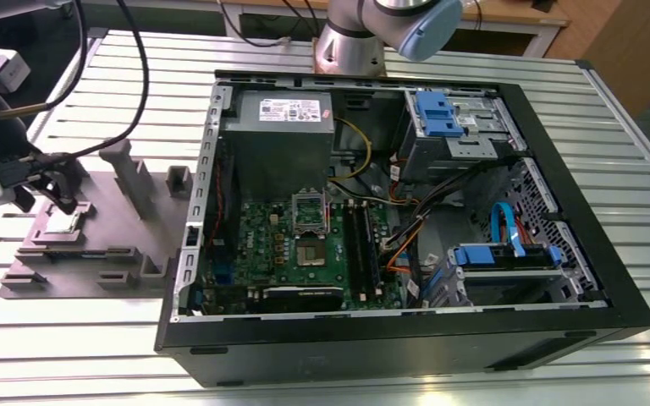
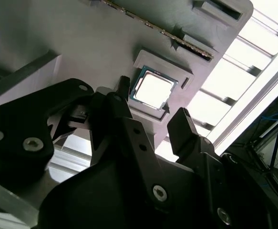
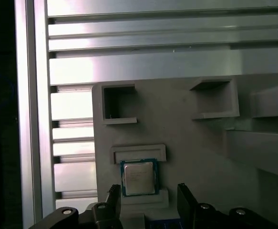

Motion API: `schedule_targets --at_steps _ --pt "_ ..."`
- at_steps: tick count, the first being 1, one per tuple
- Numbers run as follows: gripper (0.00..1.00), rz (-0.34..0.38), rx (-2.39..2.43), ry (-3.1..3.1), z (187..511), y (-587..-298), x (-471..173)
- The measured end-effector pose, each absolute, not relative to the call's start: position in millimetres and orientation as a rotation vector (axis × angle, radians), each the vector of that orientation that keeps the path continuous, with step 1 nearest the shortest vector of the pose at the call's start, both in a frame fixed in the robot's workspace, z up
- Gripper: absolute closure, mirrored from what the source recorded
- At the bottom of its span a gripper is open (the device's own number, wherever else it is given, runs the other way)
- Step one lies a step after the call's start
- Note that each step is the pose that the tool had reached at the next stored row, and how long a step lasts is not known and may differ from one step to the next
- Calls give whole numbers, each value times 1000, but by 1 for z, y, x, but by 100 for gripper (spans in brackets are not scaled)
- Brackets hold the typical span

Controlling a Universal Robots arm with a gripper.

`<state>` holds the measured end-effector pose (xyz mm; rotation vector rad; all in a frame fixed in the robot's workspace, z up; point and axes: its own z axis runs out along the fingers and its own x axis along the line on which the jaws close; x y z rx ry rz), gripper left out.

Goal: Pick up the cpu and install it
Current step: 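Pick up the cpu and move it towards the insertion slot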

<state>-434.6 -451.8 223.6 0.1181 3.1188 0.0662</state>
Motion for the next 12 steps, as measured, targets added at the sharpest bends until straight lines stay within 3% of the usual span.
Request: schedule_targets --at_steps 12 --pt "41 66 112 3119 202 -452 -436"
